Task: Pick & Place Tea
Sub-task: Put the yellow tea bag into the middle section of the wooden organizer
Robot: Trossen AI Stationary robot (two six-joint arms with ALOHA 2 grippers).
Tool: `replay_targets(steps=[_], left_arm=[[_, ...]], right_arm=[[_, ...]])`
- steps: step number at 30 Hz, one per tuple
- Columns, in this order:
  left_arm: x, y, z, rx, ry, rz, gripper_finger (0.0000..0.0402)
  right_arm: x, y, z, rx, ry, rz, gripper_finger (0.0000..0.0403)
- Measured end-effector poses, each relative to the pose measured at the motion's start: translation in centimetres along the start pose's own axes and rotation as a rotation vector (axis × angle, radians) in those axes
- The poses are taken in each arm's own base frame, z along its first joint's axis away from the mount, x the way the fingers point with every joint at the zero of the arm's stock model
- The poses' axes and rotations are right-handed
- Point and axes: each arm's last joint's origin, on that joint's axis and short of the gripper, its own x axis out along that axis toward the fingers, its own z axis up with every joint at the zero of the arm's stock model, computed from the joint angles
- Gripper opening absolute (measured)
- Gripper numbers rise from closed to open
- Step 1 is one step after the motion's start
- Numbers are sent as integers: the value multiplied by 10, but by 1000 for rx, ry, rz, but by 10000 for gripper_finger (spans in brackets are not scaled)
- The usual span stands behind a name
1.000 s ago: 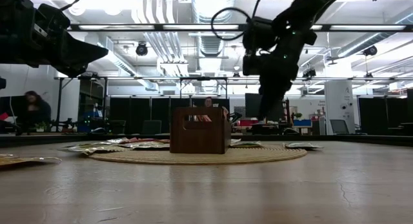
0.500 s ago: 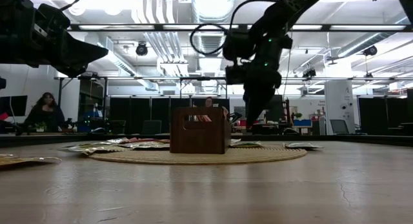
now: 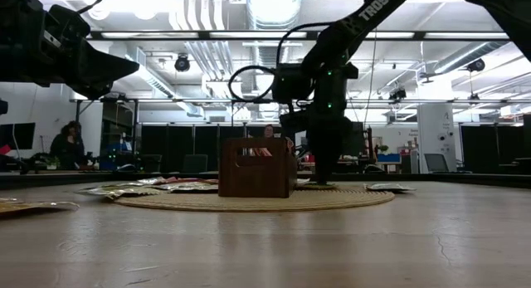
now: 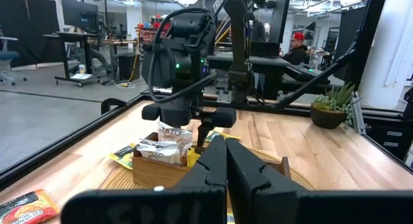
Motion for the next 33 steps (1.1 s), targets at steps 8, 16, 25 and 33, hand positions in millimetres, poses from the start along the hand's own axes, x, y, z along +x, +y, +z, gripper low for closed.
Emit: replay_targets(steps=[8,16,25,33], left_arm=[[0,0,0,0,0,0,0],[0,0,0,0,0,0,0],[0,0,0,0,0,0,0],[0,0,0,0,0,0,0]], right_arm=[[1,0,-2,-36,24,3,81],[-1,0,-3,-48,30,-28,10],[-48,1,-9,-53,-58,-84,8],[-84,19,-12,-204,-150,-165,8]])
